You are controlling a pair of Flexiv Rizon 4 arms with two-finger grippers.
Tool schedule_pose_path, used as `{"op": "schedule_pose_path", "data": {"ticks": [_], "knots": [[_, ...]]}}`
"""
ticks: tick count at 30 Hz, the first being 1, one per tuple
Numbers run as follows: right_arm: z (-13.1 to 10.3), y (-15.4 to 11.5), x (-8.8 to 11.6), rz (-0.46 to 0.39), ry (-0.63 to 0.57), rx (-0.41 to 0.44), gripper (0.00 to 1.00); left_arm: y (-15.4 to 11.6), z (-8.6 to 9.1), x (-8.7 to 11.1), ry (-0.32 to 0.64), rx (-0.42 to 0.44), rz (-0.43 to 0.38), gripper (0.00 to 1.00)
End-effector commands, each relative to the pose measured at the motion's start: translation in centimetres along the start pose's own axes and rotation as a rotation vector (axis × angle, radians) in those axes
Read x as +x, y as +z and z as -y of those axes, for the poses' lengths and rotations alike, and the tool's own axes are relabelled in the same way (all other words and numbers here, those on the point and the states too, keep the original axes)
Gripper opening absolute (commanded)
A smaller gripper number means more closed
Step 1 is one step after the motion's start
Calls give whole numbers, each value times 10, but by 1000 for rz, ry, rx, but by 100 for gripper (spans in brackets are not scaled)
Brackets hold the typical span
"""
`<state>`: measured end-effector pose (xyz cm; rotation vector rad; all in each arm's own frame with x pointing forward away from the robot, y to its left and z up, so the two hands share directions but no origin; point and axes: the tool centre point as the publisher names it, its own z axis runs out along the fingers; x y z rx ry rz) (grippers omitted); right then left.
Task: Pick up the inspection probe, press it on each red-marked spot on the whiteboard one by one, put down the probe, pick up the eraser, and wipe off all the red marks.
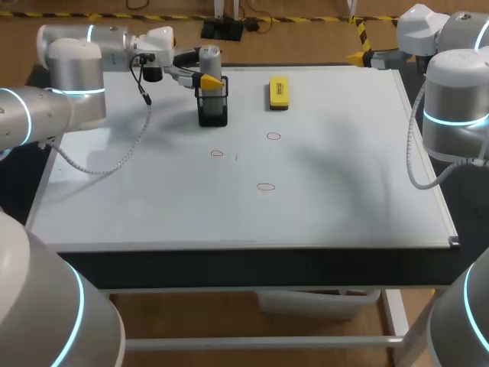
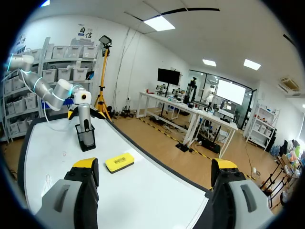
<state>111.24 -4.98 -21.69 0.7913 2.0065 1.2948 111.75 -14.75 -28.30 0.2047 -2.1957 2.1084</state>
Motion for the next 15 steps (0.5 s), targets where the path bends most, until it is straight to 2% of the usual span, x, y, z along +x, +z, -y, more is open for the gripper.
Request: {"op": "schedule_pose_path", "data": {"ticks": [1,3,4,5,15], "knots": [[0,0,0,-1,0,1,100,1,-1,-4,-1,4,-4,82],[0,0,0,-1,0,1,100,1,-1,-4,-1,4,-1,30],[0,0,0,-1,0,1,100,0,-2,-4,-1,4,-1,20],[0,0,0,-1,0,1,100,0,-2,-5,0,3,-1,1],[0,0,0,-1,0,1,100,-5,0,-2,10,5,-10,0]]}}
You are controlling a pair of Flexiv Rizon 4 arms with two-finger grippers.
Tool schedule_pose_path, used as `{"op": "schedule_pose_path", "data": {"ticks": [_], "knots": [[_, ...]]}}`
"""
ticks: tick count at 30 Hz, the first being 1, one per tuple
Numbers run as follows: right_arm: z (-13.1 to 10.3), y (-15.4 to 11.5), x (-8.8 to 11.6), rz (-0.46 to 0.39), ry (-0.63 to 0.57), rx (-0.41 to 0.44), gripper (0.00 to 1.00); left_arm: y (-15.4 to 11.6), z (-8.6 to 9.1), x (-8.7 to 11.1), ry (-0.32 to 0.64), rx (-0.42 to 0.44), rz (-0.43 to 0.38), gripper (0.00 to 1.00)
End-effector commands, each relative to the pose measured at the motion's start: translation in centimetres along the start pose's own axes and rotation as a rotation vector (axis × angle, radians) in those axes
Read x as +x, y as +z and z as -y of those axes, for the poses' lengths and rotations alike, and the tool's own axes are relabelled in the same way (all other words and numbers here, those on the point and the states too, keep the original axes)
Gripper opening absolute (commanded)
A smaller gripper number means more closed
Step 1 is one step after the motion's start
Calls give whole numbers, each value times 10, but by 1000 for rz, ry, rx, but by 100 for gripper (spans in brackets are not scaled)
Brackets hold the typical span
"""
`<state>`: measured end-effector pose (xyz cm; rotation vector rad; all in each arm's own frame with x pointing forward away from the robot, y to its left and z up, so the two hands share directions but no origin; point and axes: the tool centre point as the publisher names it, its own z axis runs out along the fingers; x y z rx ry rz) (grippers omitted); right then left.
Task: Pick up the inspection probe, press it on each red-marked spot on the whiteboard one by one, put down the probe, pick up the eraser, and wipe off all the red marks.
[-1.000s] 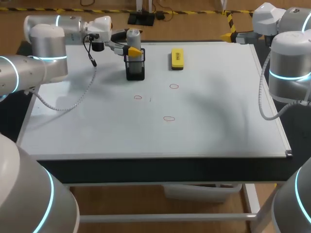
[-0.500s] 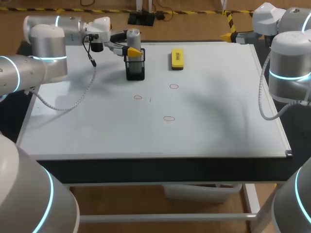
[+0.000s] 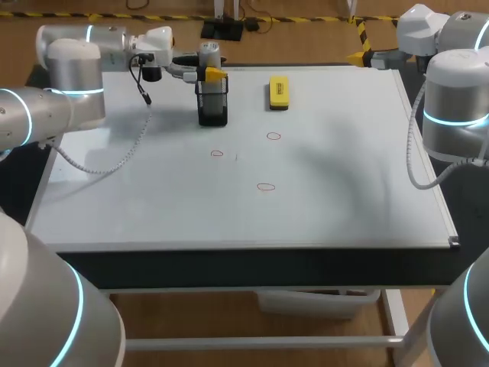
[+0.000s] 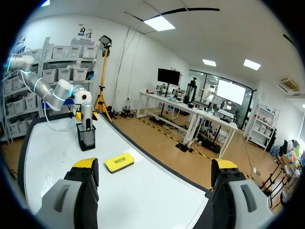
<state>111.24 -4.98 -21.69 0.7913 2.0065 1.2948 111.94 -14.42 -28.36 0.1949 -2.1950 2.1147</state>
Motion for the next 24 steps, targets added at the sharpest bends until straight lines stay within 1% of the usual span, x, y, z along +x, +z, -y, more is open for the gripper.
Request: {"op": "schedule_pose_path", "data": {"ticks": [1,13,20,24], "knots": [[0,0,0,-1,0,1,100,-2,2,1,8,3,-9,0],[0,0,0,-1,0,1,100,-4,24,18,44,23,-27,0],[0,0,0,-1,0,1,100,-5,25,22,49,23,-32,0],[0,0,0,-1,0,1,100,-6,33,24,58,30,-30,0]]}}
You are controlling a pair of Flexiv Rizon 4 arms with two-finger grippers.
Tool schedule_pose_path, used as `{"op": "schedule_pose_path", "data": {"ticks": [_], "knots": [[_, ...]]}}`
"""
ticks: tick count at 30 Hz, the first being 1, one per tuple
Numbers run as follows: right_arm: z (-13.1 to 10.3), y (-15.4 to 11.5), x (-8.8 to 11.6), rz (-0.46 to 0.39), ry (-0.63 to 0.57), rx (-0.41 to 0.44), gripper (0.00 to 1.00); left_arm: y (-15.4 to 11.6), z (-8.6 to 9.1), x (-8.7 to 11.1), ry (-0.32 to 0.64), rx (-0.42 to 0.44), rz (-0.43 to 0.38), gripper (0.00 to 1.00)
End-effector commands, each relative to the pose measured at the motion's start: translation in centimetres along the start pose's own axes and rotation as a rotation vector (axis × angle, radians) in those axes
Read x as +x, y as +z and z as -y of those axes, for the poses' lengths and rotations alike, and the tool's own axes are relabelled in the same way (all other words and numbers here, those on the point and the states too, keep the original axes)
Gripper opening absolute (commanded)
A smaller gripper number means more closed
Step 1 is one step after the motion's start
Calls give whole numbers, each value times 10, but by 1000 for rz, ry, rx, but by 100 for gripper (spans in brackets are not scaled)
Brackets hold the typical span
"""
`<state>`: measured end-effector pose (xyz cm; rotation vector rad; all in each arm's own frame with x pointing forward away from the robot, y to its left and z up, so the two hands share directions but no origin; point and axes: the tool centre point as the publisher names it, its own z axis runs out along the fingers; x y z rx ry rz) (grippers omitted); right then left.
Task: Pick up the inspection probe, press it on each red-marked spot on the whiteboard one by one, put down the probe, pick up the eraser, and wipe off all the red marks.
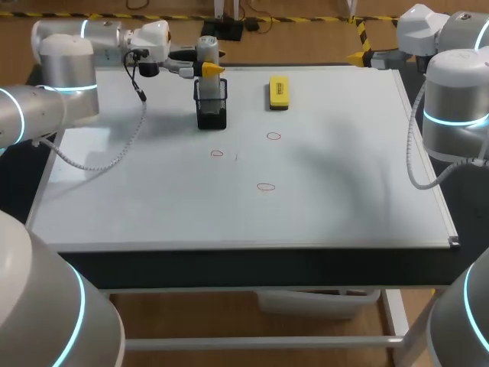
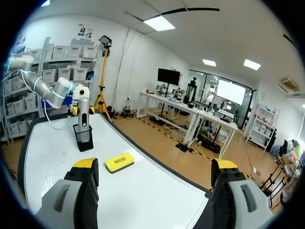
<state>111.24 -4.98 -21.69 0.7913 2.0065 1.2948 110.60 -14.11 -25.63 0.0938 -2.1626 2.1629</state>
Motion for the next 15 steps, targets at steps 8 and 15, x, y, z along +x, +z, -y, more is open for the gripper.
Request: {"op": "schedule_pose_path", "data": {"ticks": [8,15], "knots": [[0,0,0,-1,0,1,100,0,27,13,32,10,12,0],[0,0,0,-1,0,1,100,-2,41,17,45,12,18,0]]}}
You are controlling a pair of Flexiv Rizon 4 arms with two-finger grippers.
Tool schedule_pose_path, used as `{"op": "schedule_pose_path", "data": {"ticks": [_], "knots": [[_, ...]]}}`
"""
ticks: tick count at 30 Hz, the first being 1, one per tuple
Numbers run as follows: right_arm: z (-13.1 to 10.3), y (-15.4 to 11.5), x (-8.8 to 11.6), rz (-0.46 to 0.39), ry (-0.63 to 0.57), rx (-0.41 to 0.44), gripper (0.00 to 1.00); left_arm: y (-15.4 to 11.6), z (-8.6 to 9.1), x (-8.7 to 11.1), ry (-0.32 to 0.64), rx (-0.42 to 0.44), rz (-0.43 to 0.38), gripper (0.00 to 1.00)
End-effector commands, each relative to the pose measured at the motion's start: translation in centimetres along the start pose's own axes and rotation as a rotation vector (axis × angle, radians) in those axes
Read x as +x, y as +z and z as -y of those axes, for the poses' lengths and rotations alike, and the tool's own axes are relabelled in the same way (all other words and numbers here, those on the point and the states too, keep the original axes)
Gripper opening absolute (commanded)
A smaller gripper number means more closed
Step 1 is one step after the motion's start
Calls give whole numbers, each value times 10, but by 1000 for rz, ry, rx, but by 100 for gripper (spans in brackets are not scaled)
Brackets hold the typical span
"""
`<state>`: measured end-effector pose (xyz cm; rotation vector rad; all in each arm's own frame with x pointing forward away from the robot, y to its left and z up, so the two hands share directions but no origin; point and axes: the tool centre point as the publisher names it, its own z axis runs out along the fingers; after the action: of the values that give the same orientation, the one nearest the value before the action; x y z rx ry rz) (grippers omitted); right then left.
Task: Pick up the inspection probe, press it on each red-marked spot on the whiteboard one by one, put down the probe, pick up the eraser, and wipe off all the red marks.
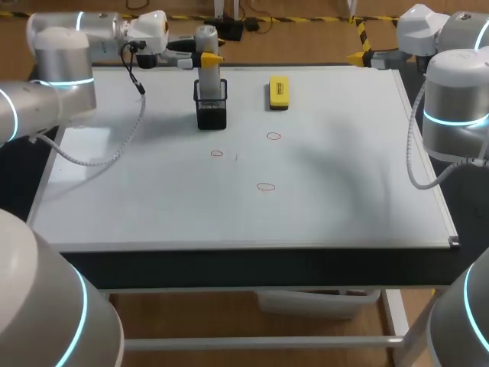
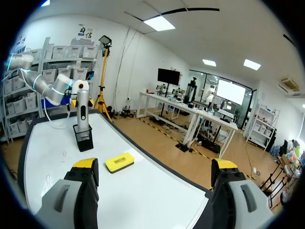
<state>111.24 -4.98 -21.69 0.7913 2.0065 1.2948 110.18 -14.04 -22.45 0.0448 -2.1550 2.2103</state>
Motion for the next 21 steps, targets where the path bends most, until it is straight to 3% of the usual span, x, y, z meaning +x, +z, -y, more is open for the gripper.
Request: {"op": "schedule_pose_path", "data": {"ticks": [1,9,21], "knots": [[0,0,0,-1,0,1,100,-1,12,9,3,-14,26,0],[0,0,0,-1,0,1,100,-5,27,15,11,-14,33,0],[0,0,0,-1,0,1,100,-11,62,20,31,42,58,0]]}}
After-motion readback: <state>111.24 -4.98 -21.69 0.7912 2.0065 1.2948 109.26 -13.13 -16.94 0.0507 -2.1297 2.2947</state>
